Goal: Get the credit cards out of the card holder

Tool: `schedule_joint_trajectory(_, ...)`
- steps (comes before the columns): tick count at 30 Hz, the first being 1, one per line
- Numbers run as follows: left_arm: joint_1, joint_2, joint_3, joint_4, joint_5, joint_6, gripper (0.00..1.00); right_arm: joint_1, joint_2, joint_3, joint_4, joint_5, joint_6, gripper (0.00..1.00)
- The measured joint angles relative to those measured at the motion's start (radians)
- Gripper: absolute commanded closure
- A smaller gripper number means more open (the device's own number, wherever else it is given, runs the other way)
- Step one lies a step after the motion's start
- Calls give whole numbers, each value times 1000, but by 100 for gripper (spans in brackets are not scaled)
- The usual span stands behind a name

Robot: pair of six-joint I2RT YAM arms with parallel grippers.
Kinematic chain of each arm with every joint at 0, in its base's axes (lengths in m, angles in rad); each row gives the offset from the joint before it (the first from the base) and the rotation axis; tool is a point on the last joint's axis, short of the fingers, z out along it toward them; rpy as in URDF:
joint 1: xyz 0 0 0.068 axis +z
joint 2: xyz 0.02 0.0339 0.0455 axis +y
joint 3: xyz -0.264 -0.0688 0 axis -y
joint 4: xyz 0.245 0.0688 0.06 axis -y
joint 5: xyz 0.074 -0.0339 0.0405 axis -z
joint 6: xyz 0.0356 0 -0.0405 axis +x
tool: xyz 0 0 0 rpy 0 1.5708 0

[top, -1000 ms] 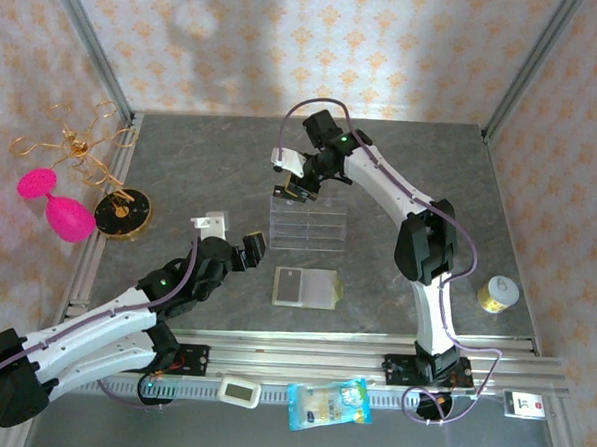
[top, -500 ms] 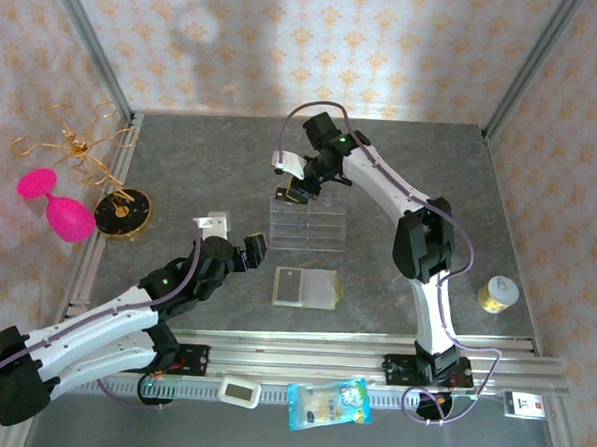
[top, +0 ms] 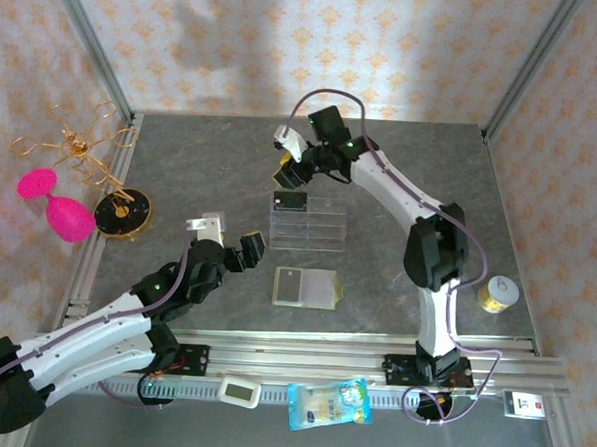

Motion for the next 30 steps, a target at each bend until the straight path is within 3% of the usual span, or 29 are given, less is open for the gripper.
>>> schedule_joint_trajectory(7,0,-87,-49,23,2,-31,1,103,-338,-549,420,219,482,52)
schedule_joint_trajectory(14,0,-119,-123,32,18,-78,2,292,-515,-915,468,462,782,52)
schedule_joint_trajectory(21,0,-96,-153,50,52,-113,2,542,-468,-1019,400,621,944,52)
schedule_joint_trajectory(30,0,-71,-160,62,82,-121,5,591,-364,-963,374,778,978,50)
